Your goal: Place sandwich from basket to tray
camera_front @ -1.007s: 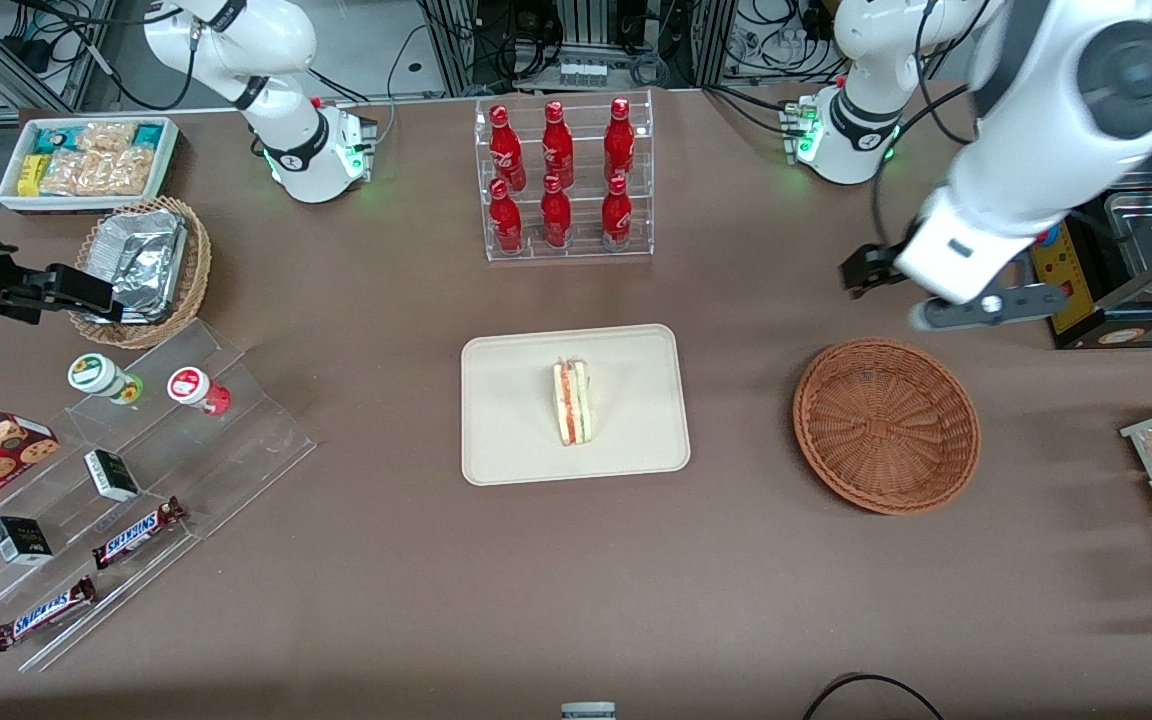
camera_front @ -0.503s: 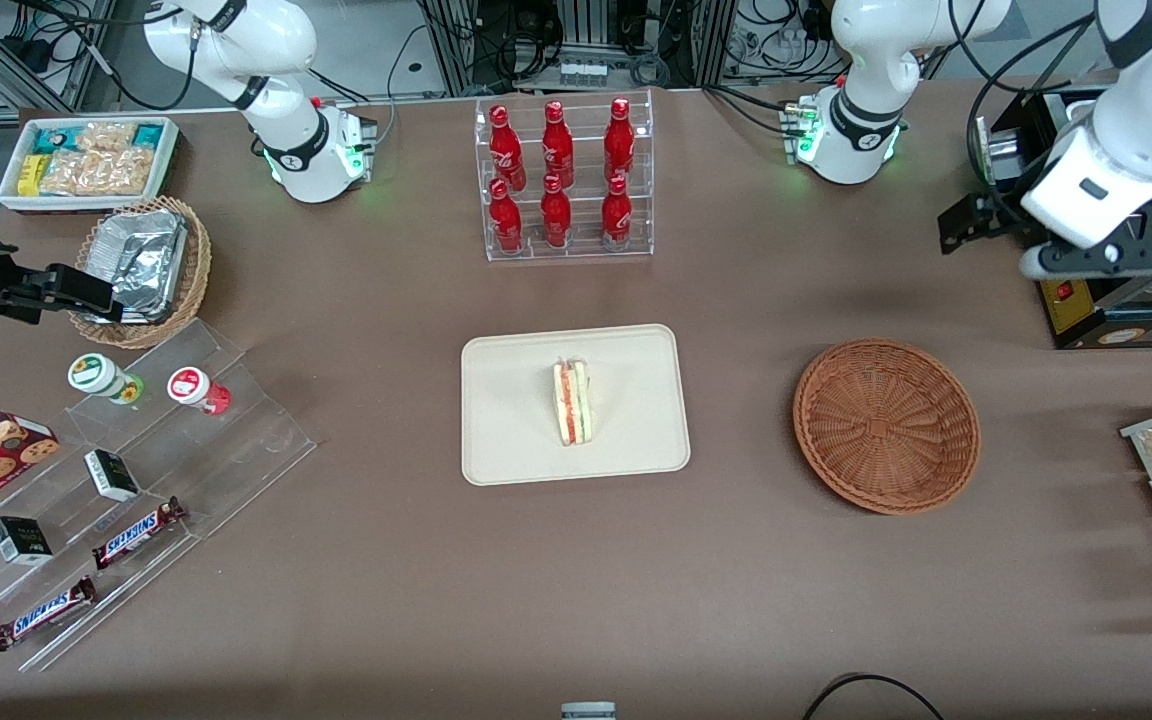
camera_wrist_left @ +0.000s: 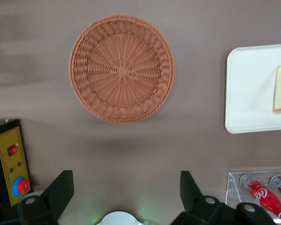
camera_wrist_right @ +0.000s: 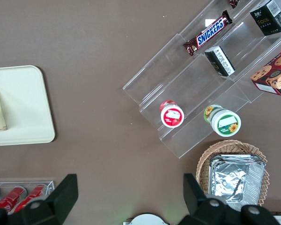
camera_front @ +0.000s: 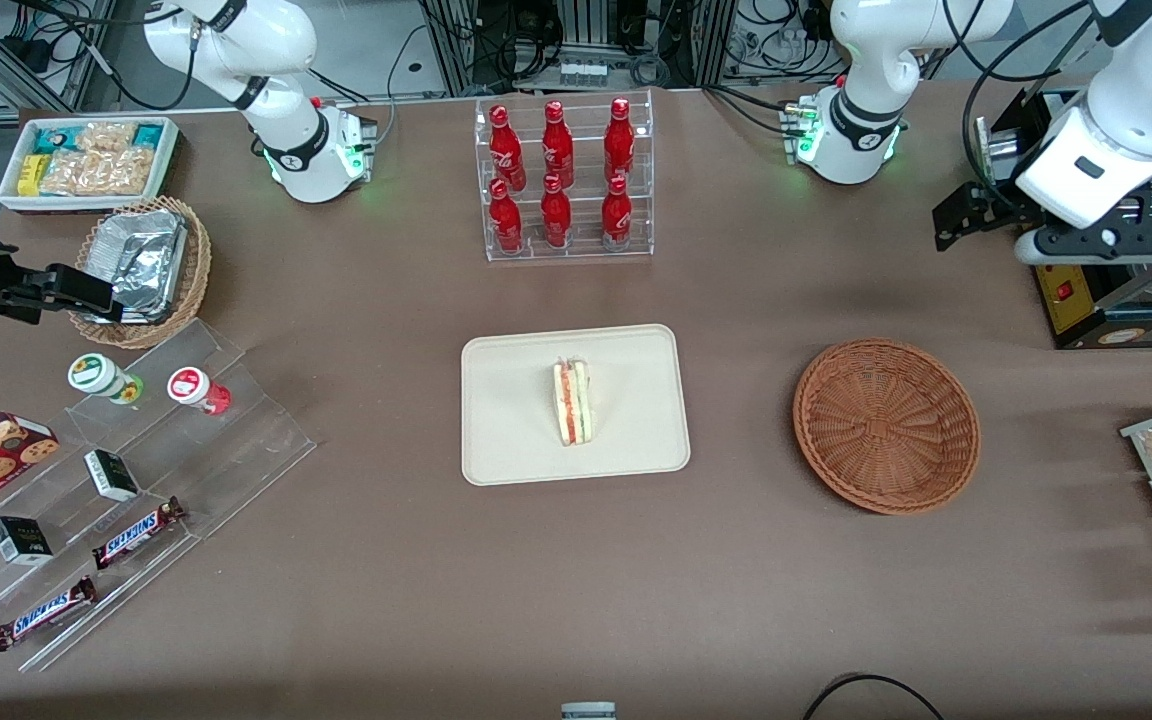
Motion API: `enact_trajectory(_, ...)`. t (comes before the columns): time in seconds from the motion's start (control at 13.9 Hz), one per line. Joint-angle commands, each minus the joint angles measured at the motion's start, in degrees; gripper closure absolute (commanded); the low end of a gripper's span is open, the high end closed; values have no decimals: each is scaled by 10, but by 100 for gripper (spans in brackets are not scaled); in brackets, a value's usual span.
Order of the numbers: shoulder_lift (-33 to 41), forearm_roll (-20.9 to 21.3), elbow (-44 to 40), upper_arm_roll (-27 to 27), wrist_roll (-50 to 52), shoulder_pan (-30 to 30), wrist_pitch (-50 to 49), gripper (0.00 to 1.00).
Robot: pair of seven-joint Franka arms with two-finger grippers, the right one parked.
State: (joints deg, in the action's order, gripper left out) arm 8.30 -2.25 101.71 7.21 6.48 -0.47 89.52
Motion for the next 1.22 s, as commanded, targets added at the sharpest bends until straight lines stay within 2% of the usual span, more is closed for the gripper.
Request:
enact_trajectory(0.0,-71,0,-101,-8,-8,-16,-38,0)
enact_trajectory(0.22,-78,11,-107,-9,-7,-23,-23,0)
enact_trajectory(0.36,-74,49,-104,-9,-2,-25,-21,0)
enact_trajectory(0.58,-65,54,-102,-11,-4,-23,-29,0)
enact_trajectory(0.86,-62,46,-105,-47,-5,-25,-46,0)
enact_trajectory(1.15,-62,45,-109,-48,-6,-26,-48,0)
